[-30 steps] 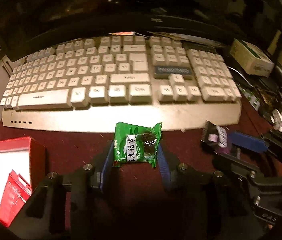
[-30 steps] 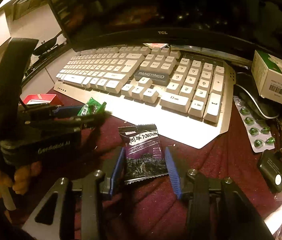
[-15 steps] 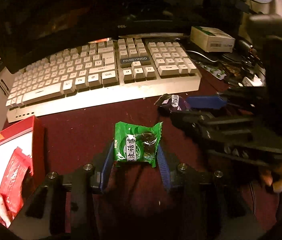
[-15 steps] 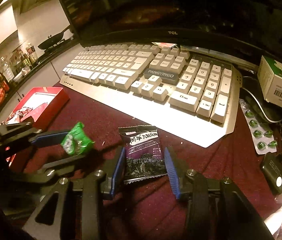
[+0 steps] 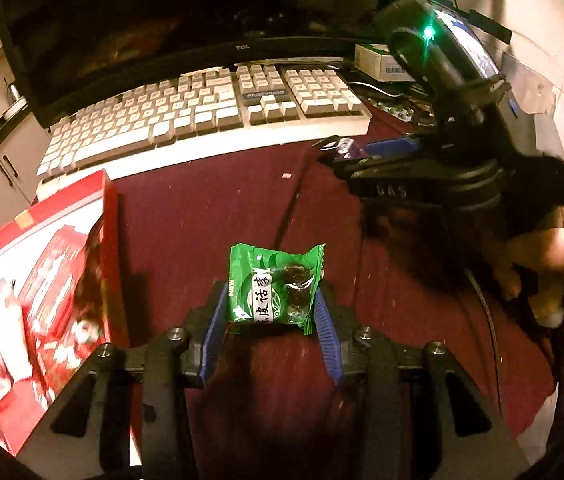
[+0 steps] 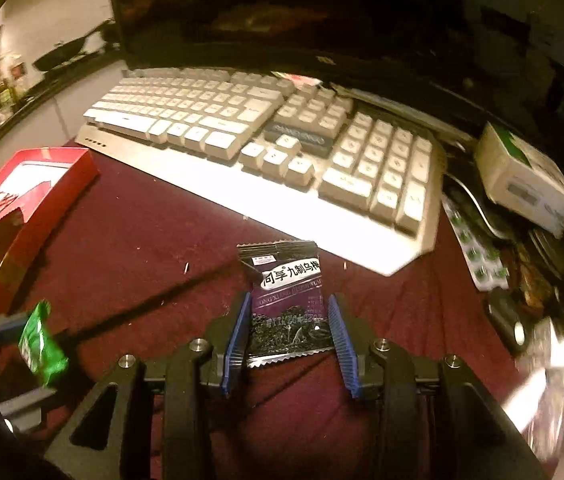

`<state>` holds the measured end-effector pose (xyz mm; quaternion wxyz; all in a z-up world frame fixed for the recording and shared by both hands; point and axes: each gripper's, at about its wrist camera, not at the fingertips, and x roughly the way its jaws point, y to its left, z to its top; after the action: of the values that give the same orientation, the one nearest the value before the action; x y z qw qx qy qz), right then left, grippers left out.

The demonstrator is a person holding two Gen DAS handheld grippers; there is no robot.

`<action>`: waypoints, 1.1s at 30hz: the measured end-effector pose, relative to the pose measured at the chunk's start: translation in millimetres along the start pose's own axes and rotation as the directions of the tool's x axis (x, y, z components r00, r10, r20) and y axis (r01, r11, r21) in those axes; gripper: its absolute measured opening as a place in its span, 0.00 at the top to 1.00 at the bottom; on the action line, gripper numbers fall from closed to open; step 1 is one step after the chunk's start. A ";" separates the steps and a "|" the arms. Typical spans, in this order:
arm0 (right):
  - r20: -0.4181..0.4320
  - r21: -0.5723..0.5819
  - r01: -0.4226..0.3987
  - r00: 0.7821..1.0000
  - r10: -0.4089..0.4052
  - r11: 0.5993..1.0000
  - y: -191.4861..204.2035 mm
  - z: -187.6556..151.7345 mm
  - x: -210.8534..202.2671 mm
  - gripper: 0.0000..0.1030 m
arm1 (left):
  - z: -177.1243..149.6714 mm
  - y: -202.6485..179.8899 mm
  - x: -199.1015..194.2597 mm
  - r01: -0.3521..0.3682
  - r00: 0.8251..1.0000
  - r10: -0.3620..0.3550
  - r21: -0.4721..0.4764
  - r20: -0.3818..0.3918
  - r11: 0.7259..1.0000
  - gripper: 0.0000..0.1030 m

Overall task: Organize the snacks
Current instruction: 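Carry both packets over the white tray and open both grippers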

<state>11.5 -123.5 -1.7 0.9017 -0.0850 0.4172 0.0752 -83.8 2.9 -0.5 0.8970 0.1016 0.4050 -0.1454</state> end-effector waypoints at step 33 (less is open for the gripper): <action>0.074 -0.001 0.077 0.994 -0.077 0.997 110.8 -33.4 -71.5 0.62 | -14.3 56.5 -55.0 -0.056 0.981 0.071 -0.086 0.180 0.995 0.61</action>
<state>-81.9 -27.4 21.6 0.9185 -0.1001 0.3799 0.0444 -109.1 69.9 35.4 0.9378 0.0642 0.3232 -0.1090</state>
